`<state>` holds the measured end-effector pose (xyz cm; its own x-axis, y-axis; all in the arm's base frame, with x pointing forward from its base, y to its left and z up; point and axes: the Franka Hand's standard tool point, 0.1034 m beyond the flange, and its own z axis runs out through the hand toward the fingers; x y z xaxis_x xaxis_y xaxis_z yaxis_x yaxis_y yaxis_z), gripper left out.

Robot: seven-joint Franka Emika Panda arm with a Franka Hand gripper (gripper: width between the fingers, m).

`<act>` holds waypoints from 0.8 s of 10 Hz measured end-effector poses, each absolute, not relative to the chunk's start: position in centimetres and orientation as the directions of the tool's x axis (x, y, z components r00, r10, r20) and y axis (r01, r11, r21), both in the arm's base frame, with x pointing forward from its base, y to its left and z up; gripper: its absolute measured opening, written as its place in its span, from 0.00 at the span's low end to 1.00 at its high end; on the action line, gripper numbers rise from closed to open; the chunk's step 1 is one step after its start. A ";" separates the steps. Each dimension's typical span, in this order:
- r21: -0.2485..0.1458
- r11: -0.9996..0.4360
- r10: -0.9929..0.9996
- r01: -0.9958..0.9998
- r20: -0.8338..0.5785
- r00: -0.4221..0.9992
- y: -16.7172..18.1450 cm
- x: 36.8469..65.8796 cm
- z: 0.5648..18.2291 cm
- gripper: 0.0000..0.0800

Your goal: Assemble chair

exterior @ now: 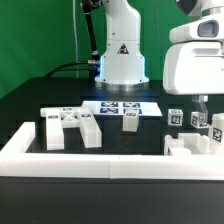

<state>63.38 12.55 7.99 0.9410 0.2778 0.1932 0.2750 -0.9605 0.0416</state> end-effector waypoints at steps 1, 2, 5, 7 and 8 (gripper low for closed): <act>0.040 -0.963 0.271 0.268 0.193 0.943 12.6 63.4 8.0 0.45; 0.040 -0.963 0.271 0.268 0.193 0.943 12.5 63.4 8.0 0.45; 0.024 -0.979 0.202 0.201 0.196 0.960 12.5 63.4 8.0 0.36; -0.015 -1.000 0.003 0.006 0.198 0.980 12.4 63.4 8.0 0.36; -0.034 -0.996 -0.093 -0.089 0.195 0.976 12.3 63.4 8.0 0.36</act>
Offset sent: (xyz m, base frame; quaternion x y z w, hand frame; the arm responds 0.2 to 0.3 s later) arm 0.0000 0.0000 0.0000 0.0000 0.0000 0.0650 0.9979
